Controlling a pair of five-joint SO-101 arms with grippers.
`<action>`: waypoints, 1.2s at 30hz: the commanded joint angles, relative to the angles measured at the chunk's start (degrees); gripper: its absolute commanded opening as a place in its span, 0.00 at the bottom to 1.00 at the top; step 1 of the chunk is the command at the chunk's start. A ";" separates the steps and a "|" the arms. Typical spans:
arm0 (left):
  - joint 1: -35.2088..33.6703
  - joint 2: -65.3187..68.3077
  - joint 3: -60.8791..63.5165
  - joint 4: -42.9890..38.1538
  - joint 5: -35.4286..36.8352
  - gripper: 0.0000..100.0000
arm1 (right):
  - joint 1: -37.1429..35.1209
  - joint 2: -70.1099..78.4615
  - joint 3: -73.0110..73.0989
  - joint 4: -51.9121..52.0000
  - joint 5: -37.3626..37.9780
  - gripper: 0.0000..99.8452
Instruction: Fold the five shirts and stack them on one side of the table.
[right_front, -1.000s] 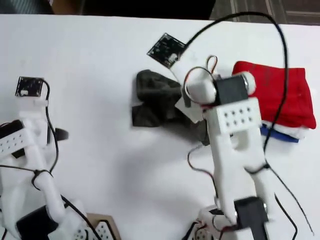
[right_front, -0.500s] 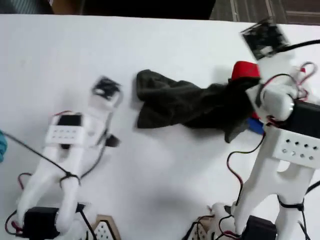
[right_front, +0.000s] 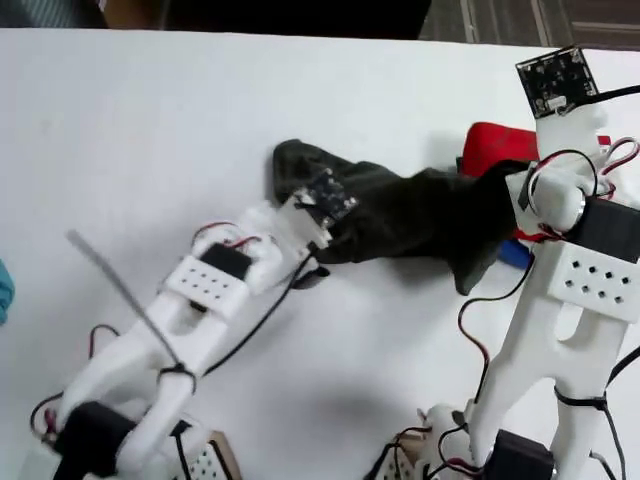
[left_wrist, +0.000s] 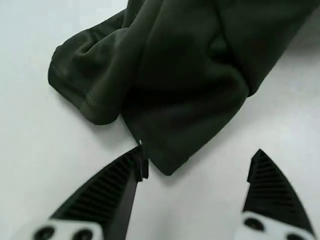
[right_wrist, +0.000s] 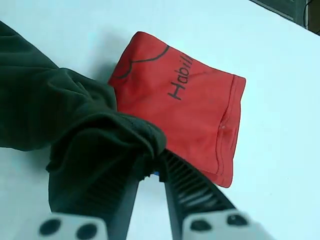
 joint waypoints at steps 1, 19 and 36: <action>0.79 6.15 -1.89 -5.71 -0.62 0.34 | 0.66 -2.68 -0.44 -1.01 -0.79 0.02; -7.56 44.92 -53.41 19.60 -2.29 0.01 | 0.48 -2.33 -2.29 0.04 -0.53 0.02; -15.03 21.98 -65.10 53.10 -2.81 0.02 | -6.99 -2.77 2.99 -2.33 -0.79 0.02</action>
